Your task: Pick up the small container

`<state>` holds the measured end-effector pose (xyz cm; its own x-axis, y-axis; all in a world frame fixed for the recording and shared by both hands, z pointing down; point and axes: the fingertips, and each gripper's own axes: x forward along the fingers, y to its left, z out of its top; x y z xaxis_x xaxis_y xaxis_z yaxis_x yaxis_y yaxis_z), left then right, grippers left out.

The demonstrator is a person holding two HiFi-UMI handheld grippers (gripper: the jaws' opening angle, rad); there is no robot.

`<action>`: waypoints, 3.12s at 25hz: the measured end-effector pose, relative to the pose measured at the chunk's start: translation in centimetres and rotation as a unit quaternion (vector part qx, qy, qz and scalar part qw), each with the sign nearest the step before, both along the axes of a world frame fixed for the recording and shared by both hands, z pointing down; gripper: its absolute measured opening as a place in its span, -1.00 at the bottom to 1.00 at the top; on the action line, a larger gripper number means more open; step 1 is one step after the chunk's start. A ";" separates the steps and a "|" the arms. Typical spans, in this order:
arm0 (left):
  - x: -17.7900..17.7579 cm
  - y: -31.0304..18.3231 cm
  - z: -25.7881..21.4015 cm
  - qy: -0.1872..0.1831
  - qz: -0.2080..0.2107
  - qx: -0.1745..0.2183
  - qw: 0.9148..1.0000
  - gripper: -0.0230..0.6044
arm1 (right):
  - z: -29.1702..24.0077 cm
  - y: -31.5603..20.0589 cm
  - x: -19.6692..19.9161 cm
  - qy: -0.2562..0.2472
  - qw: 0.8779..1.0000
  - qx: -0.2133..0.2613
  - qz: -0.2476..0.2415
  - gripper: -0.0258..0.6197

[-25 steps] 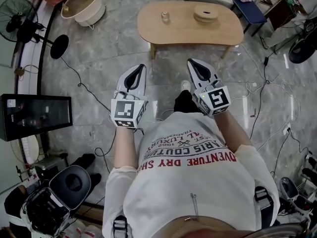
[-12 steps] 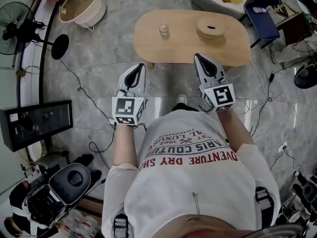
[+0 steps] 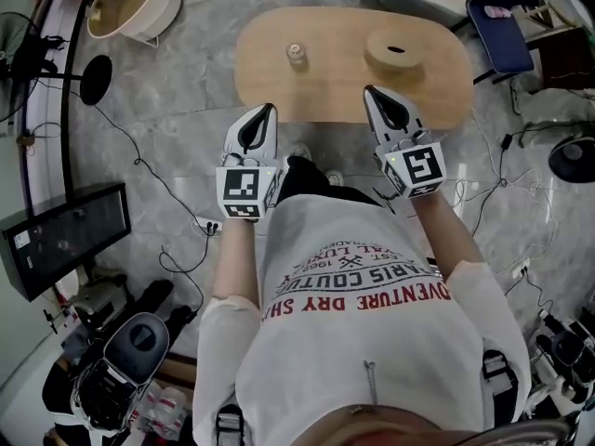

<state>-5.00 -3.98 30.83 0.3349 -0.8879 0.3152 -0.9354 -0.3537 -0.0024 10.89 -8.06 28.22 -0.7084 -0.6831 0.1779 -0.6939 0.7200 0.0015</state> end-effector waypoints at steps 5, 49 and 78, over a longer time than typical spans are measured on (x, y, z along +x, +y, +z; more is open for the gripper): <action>-1.2 -5.3 3.3 0.055 0.002 -0.021 0.998 -0.89 | 2.5 -4.2 -1.8 0.014 1.000 -0.023 -0.005 -0.96; 0.5 -28.1 44.2 -0.011 0.037 -0.074 0.997 0.40 | 38.6 -23.9 -7.9 -0.012 0.992 -0.124 0.032 -0.96; 1.2 -28.1 44.1 -0.033 0.090 -0.093 0.991 0.17 | 38.0 -24.7 -8.2 -0.005 0.991 -0.132 0.030 -0.96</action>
